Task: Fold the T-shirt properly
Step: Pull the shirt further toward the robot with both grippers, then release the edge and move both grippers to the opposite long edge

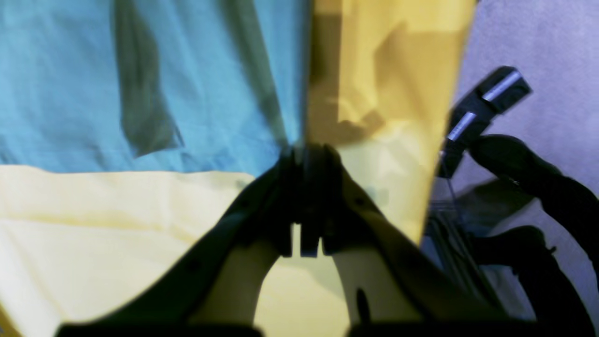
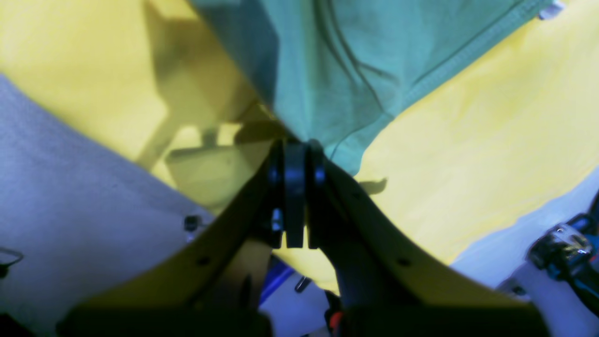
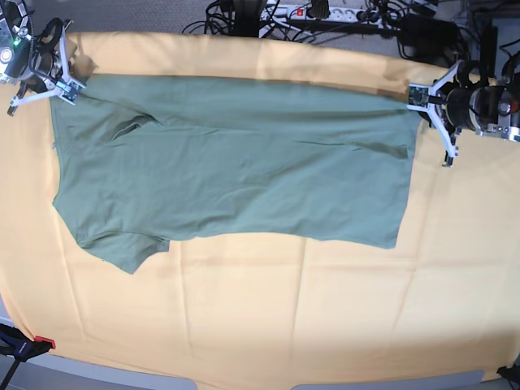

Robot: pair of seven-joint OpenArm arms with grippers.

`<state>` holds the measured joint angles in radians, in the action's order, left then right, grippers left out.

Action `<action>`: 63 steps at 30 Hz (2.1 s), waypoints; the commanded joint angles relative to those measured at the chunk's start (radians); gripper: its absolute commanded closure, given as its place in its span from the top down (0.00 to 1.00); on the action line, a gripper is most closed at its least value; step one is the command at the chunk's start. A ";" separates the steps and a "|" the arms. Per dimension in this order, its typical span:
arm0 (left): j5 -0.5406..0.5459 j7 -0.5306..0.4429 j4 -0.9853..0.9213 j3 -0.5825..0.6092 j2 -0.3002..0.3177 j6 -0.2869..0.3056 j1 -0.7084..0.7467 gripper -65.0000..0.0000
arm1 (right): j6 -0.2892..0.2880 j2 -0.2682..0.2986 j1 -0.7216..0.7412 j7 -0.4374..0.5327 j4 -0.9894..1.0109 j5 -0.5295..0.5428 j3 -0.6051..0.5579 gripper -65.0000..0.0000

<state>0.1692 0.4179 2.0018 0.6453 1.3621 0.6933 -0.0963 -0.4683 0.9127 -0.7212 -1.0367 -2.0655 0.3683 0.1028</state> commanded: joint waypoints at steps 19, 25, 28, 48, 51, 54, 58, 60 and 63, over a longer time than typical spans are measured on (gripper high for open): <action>0.031 -0.022 0.080 -0.010 0.086 0.005 0.090 0.00 | 0.090 0.085 -0.167 0.009 -0.023 -0.070 0.011 0.00; 0.031 -0.021 0.102 -0.010 0.087 0.005 0.090 0.00 | 0.174 0.085 -0.167 0.057 -0.023 -0.108 0.011 0.00; 0.032 -0.021 0.102 -0.010 0.087 0.005 0.090 0.00 | 0.214 0.085 -0.168 0.047 -0.023 -0.106 0.011 0.00; 0.034 0.085 0.102 -0.010 0.087 -0.097 0.067 0.60 | 0.289 0.085 -0.168 -0.034 -0.188 -0.250 0.011 0.58; 0.040 0.085 0.102 -0.012 0.086 -0.155 0.047 0.60 | 0.340 0.085 -0.168 -0.025 -0.188 -0.333 0.011 0.58; 0.066 0.089 0.102 -0.012 0.078 -0.222 0.008 0.60 | 0.412 0.085 -0.167 -0.018 -0.188 -0.415 0.011 0.58; 0.151 0.137 0.099 -0.012 0.042 -0.311 -0.076 0.60 | 0.524 0.085 -0.159 0.005 -0.188 -0.526 0.011 0.58; 0.163 0.140 0.090 -0.013 0.023 -0.333 -0.109 0.60 | 0.557 0.085 -0.138 0.006 -0.188 -0.554 0.011 0.58; 0.179 0.140 0.064 -0.013 -0.010 -0.340 -0.152 0.56 | 0.583 0.085 -0.090 0.045 -0.188 -0.555 0.011 0.58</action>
<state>0.3412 0.5701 2.0586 0.6449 1.3293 0.3668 -0.2325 0.1024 0.9802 -0.8143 -0.9943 -2.2395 -0.1619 0.1047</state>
